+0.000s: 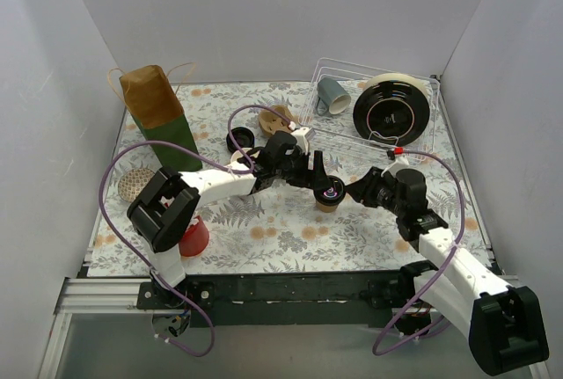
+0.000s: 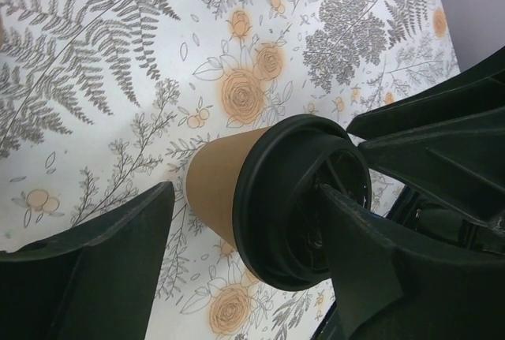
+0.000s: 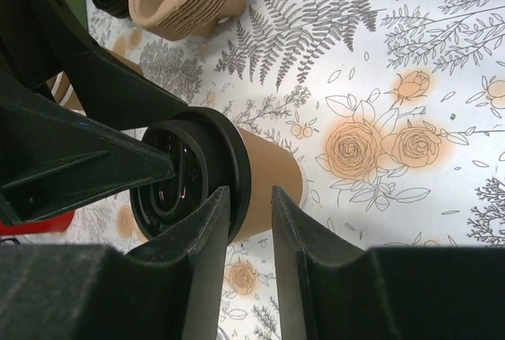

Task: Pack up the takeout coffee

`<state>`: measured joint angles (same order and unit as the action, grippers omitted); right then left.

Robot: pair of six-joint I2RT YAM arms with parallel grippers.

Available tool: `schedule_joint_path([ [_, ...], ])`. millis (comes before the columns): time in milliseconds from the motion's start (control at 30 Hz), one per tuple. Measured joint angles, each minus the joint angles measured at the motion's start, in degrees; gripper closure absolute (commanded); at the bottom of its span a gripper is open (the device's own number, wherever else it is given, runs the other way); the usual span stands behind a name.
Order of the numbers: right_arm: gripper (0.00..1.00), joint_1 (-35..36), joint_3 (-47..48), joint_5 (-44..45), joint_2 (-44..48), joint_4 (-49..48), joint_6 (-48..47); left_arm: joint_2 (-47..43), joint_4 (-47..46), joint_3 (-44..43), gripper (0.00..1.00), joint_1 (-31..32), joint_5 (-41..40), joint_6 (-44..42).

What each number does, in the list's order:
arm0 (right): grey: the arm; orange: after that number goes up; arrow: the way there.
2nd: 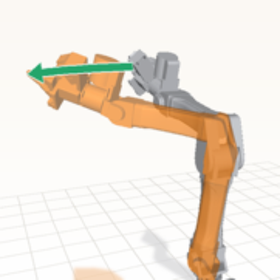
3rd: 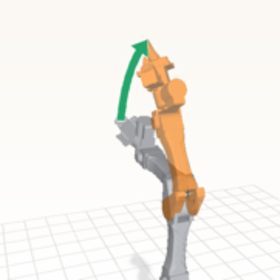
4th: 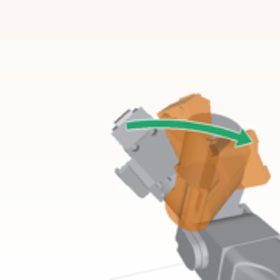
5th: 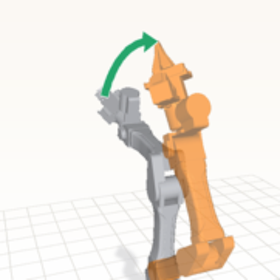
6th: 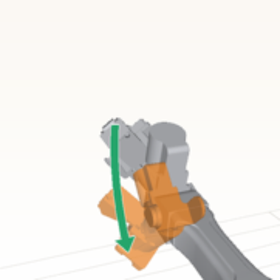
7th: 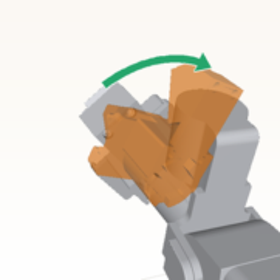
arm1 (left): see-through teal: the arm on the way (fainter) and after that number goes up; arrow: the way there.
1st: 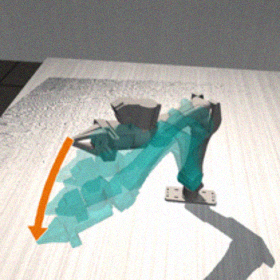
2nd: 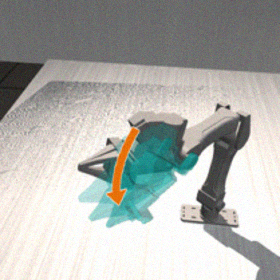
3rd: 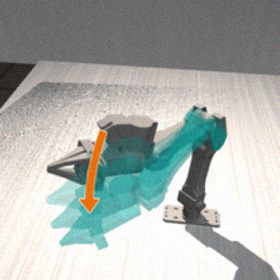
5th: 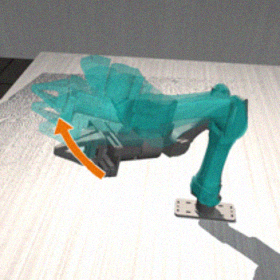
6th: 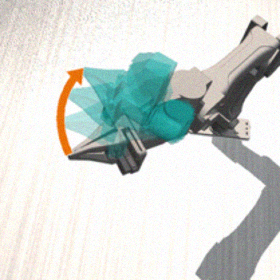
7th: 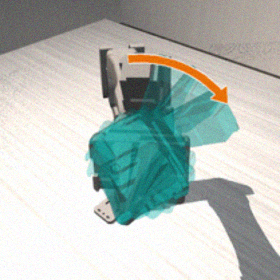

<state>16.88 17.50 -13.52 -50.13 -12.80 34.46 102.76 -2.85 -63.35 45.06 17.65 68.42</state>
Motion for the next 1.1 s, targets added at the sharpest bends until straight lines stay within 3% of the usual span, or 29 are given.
schedule_joint_path([
  [267,0.6,0.3,10.7,-1.1,-1.1,14.5,-4.9,-3.5,8.5,-0.7,0.12,0.6,-5.3,0.0],
  [367,0.62,0.4,14.4,-1.2,-1.9,18.0,-7.8,-4.1,11.9,-1.8,0.02,0.7,-6.9,-0.1],
  [633,0.66,1.4,20.9,-3.8,-3.9,22.6,-12.8,-7.4,16.7,-2.8,0.02,0.8,-9.1,-0.3],
  [867,0.67,7.8,22.7,-1.2,-6.9,25.6,-13.9,-12.2,17.0,-2.8,0.02,0.8,-9.5,-0.6],
  [1100,0.68,11.1,22.7,5.3,-6.9,27.0,-13.4,-12.4,15.6,-1.3,0.16,0.6,-6.1,-0.9],
])
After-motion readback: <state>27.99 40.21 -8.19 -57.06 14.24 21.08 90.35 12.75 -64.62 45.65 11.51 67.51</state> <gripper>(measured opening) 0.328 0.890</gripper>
